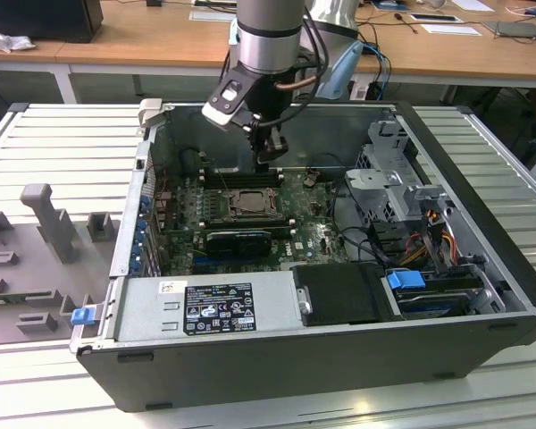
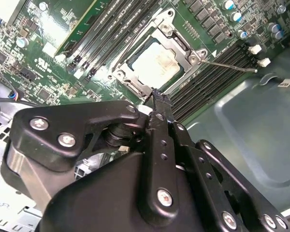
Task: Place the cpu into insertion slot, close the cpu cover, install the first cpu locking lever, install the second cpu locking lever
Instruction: 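Install the first cpu locking lever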
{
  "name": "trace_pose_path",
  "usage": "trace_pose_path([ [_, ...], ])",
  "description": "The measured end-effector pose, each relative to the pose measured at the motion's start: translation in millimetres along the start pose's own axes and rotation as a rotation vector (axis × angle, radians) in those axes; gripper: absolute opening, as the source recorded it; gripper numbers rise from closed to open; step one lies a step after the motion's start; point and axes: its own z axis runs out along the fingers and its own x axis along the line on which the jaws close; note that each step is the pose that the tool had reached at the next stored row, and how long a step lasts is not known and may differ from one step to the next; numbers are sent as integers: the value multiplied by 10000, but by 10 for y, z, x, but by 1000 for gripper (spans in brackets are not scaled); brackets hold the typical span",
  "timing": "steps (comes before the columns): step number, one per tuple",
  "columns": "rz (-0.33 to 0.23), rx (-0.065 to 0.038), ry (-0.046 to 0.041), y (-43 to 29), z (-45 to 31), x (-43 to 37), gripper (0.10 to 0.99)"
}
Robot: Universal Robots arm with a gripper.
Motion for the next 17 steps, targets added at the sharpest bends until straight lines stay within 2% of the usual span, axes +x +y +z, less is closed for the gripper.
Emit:
trace_pose_path([
  [17, -1156, 35, 25, 0, 0, 0, 106],
])
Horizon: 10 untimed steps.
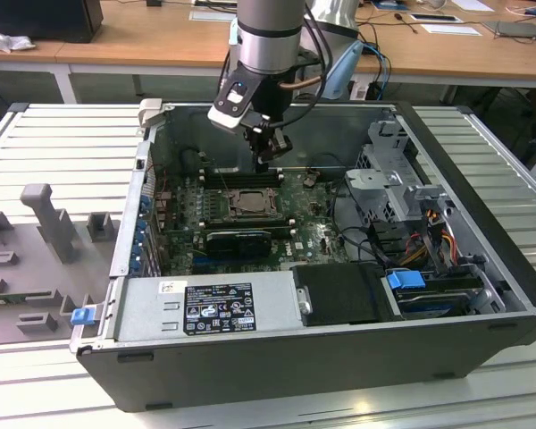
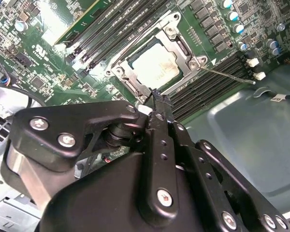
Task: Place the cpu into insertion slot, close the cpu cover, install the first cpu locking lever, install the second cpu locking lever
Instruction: 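Install the first cpu locking lever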
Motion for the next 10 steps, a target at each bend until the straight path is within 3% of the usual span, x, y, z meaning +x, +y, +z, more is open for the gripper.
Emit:
trace_pose_path([
  [7, -429, 13, 9, 0, 0, 0, 106],
  [10, -940, 28, 20, 0, 0, 0, 106],
])
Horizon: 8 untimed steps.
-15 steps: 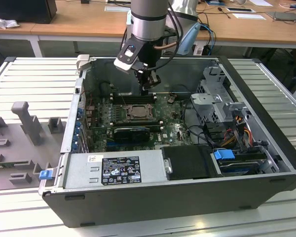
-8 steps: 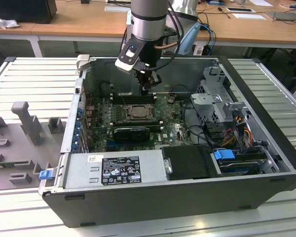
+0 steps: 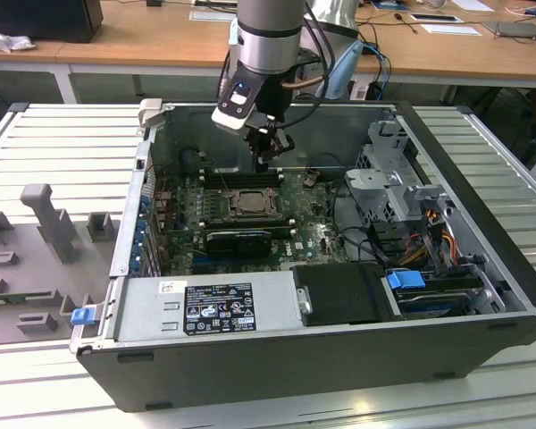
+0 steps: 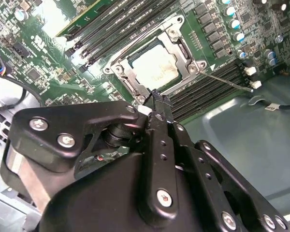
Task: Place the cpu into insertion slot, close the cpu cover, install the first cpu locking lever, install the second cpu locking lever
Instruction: 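Install the first cpu locking lever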
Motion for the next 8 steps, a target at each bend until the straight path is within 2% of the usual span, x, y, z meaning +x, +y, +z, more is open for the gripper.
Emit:
trace_pose_path([
  [8, -1529, 40, 32, 0, 0, 0, 106],
])
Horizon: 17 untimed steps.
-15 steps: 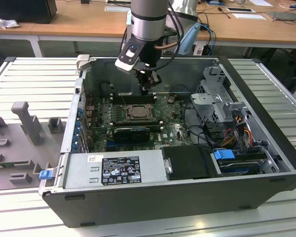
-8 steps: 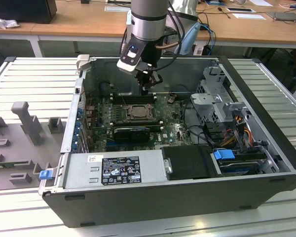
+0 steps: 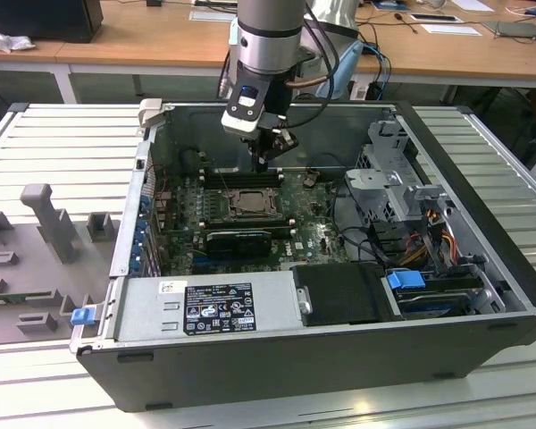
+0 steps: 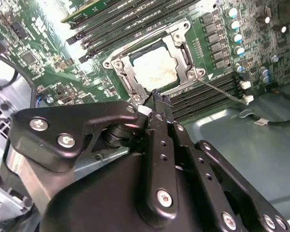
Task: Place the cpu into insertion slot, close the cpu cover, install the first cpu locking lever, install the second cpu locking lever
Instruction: 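Install the first cpu locking lever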
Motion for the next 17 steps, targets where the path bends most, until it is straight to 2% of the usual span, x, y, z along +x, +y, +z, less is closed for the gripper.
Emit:
trace_pose_path([
  [5, -828, 24, 18, 0, 0, 0, 106],
  [11, -2493, 71, 54, 0, 0, 0, 106],
  [17, -3554, 102, 78, 0, 0, 0, 106],
])
